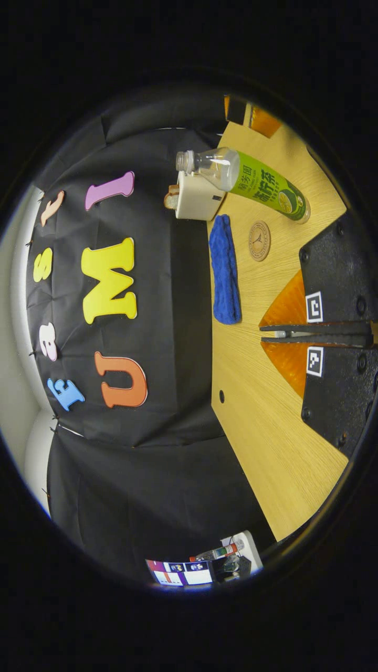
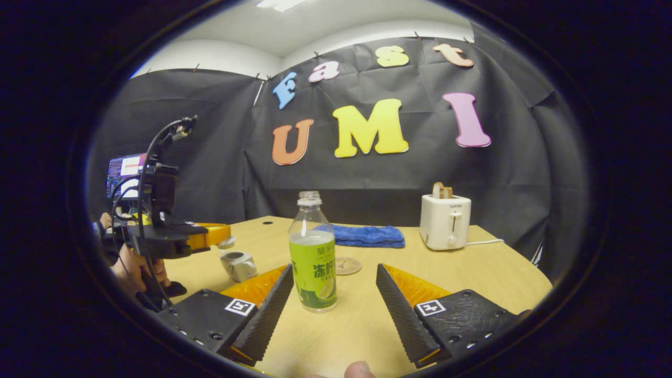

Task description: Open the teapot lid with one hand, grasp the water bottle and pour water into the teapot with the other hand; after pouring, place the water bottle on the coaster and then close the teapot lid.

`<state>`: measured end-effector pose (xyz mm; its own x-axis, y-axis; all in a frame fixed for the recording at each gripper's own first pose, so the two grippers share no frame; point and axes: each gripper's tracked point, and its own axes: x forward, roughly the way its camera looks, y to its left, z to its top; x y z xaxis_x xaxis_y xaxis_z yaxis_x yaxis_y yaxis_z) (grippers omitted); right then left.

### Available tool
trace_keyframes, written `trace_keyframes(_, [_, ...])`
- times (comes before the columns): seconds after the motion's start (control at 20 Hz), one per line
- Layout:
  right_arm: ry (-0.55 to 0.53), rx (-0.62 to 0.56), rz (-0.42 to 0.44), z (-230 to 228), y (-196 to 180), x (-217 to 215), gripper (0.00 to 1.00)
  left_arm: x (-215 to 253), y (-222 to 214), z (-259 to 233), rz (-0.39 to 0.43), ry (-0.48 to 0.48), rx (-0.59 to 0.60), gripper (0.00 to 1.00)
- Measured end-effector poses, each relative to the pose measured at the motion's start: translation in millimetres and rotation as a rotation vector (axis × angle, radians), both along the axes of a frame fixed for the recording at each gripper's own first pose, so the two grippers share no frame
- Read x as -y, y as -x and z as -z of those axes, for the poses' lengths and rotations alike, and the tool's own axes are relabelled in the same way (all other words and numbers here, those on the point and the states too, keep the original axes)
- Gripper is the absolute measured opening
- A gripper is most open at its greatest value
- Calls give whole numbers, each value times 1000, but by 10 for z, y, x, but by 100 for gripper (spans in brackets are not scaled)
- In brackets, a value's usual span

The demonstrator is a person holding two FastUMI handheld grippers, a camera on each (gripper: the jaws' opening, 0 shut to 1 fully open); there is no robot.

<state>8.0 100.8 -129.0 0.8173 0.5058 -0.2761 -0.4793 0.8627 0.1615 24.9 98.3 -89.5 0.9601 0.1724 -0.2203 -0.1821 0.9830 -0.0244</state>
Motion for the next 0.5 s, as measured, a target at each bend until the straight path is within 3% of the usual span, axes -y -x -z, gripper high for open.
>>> trace_keyframes(0.2, [25, -10, -28, 17, -71, -298, 95, -161, 169, -160, -12, -2, 54, 2])
trace_keyframes(0.5, [106, -39, 45, 206, -401, -547, 96, -433, 256, -262, -12, 40, 97, 2])
